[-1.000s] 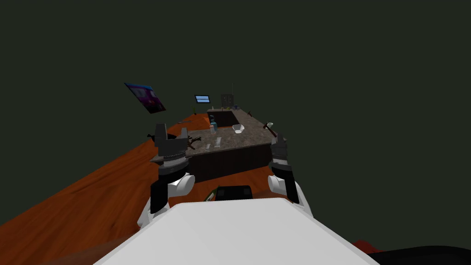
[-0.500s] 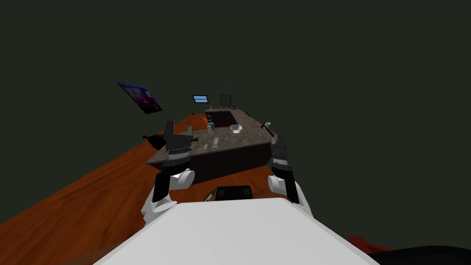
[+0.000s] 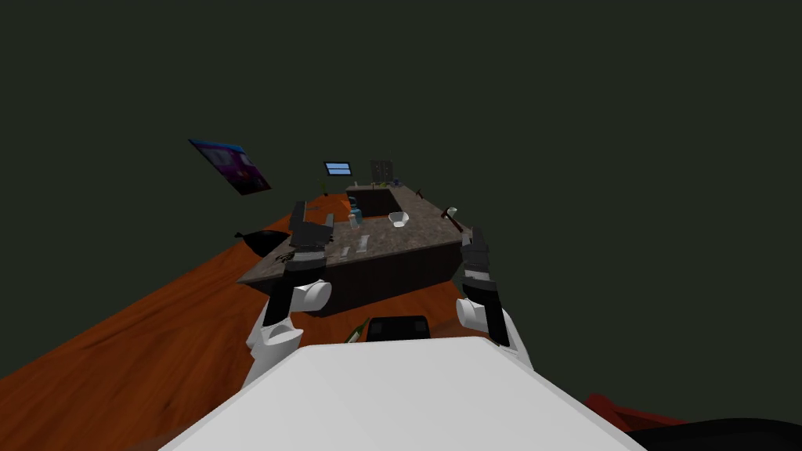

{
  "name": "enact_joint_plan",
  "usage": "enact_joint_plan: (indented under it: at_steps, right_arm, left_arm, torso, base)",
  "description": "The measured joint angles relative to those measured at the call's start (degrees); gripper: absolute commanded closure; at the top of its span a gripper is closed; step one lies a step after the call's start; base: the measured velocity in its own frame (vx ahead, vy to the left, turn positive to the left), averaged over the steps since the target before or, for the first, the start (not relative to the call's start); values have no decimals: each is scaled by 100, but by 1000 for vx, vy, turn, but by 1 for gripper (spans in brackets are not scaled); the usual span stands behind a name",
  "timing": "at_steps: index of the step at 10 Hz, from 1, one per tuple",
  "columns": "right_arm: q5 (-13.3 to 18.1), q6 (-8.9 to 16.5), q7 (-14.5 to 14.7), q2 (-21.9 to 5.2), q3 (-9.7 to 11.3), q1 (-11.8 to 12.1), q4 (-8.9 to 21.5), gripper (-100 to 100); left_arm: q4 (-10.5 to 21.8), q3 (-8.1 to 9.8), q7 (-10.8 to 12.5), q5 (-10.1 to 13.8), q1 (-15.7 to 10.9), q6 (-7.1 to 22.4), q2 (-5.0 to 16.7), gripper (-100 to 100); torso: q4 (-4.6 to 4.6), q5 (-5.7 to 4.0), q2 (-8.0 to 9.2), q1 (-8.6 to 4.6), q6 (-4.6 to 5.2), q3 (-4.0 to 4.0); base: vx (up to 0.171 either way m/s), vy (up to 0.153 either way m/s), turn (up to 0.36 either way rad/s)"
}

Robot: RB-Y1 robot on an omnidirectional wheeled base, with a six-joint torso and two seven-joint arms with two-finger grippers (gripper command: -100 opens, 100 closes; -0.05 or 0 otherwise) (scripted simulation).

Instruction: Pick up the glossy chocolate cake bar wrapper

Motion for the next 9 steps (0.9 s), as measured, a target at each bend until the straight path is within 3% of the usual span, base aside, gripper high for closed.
enact_joint_plan:
  at_steps: [9]
  right_arm:
    - [0, 0, 0, 0, 0, 0, 0, 0]
  left_arm:
    - [377, 287, 883, 168, -721, 1246, 235, -100]
  torso:
    - [0, 2, 0, 6, -1, 0]
  base:
    - [11, -27, -32]
